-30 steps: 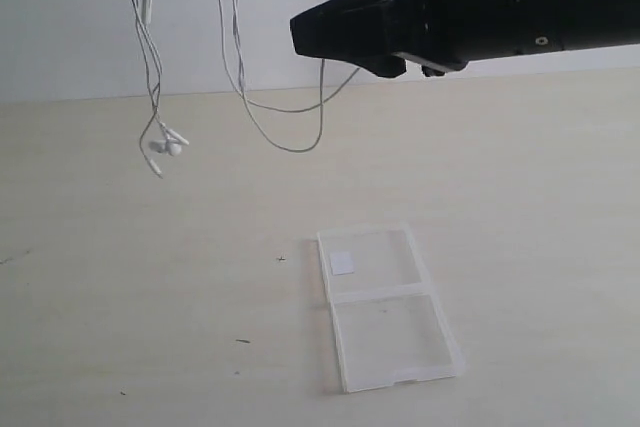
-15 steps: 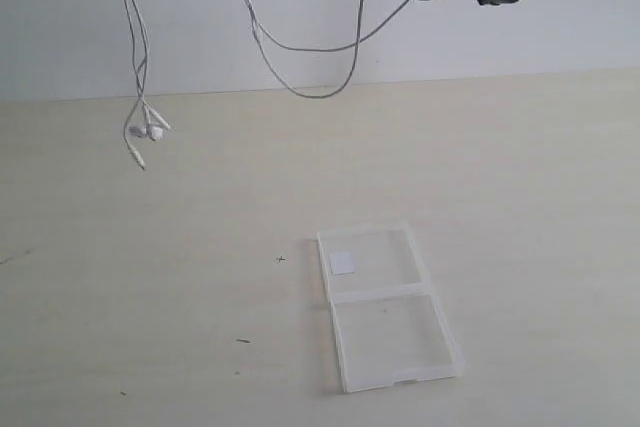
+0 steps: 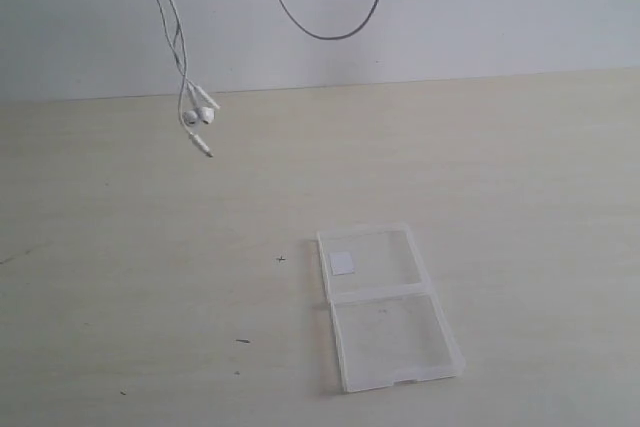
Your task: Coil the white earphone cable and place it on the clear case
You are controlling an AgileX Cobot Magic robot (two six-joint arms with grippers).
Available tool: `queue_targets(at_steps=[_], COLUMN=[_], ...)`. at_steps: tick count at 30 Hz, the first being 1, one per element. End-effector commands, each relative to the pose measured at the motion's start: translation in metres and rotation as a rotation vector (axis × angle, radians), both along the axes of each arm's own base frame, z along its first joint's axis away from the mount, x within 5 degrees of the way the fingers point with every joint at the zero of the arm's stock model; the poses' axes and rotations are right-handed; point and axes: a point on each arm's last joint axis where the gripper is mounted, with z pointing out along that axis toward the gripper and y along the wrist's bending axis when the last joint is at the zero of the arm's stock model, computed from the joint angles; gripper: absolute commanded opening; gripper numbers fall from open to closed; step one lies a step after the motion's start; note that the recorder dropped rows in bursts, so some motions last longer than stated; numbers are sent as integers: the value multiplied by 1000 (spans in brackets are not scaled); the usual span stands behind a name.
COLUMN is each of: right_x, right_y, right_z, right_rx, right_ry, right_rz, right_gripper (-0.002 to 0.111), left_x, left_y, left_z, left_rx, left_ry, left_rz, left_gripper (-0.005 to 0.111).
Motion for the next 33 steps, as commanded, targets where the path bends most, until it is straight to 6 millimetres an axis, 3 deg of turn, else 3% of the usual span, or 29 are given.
queue_targets(at_steps=[1, 4, 6, 11, 19, 25, 33], right_x=[-20, -26, -26, -34, -32, -34, -21], right_y=[-17, -33, -38, -30, -30, -19, -4], right_z=[9, 6, -4, -25, -23, -20, -31], right_rx=[-123, -244, -295, -287, -332, -333, -424], right_ry=[-71, -38, 74, 381, 295, 199, 105], right_rz=[-52, -159, -201, -115, -99, 47, 180], right_gripper=[65, 65, 65, 63, 62, 62, 68], left_x=[4, 4, 4, 4, 4, 4, 0], left_y=[2, 1, 1, 1, 0, 1, -5], left_z=[-1, -2, -1, 0, 0, 0, 1], left_rx=[-10, -11, -22, -37, -44, -44, 116], left_ry=[0, 4, 5, 7, 7, 5, -141], left_rz=[29, 17, 15, 17, 13, 15, -102], left_gripper=[0, 0, 0, 0, 0, 0, 0])
